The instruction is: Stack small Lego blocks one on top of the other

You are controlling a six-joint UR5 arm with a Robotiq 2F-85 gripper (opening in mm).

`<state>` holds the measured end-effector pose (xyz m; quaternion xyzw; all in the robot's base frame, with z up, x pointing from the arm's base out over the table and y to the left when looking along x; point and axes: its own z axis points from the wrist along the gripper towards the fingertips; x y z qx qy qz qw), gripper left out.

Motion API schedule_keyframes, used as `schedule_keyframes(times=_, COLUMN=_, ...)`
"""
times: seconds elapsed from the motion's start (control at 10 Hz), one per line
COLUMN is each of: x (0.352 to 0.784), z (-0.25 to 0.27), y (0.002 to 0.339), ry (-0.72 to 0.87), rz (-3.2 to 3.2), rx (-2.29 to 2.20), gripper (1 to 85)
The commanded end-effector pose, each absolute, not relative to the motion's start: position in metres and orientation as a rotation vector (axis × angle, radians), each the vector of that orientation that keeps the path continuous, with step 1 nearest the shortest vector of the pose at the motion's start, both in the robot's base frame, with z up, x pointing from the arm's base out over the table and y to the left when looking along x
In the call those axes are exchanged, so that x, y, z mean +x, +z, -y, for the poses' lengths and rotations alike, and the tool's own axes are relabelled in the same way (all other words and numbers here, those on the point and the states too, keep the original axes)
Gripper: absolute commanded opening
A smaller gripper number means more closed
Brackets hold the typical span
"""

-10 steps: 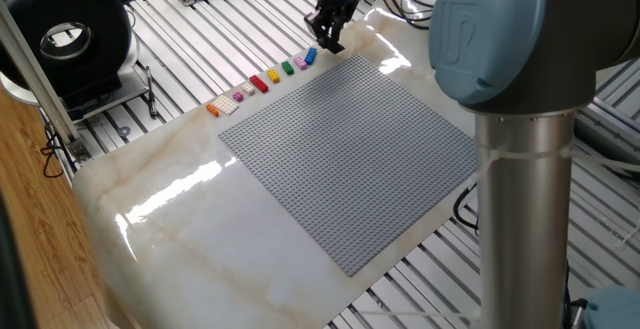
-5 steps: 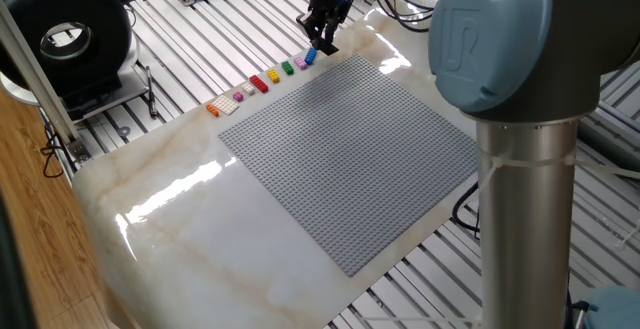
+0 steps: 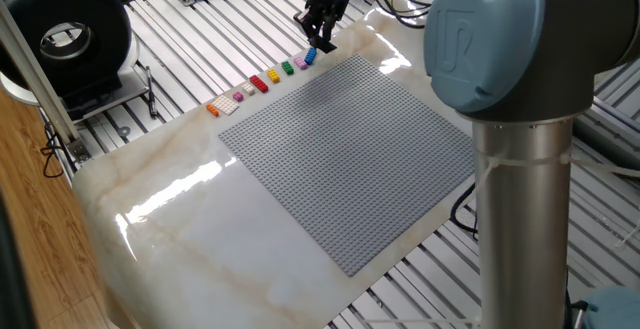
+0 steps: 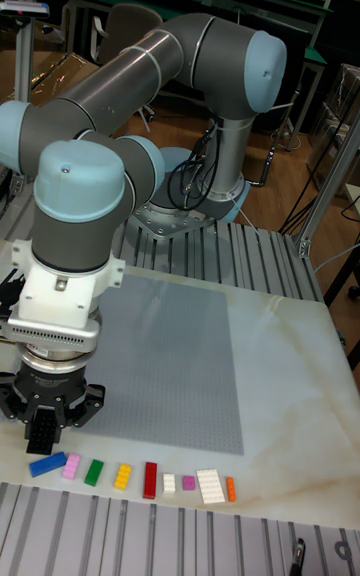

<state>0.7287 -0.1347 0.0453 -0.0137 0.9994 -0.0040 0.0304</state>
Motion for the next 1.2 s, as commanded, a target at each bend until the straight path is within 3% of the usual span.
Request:
schedule_keyframes(times=0.0, x=0.730, z=0.132, y=0.047, ry=0.007, rz=-3.077, rx=-0.051, gripper=1.0)
schedule_keyframes(times=0.3, x=0.689, z=0.115, y=0.038, ry=0.029, rz=-3.062, rx=0.032, gripper=1.0)
schedule_keyframes(times=1.1, x=0.647, z=0.100, y=0.017, ry=0.066, rz=-3.061, rx=0.092, gripper=1.0)
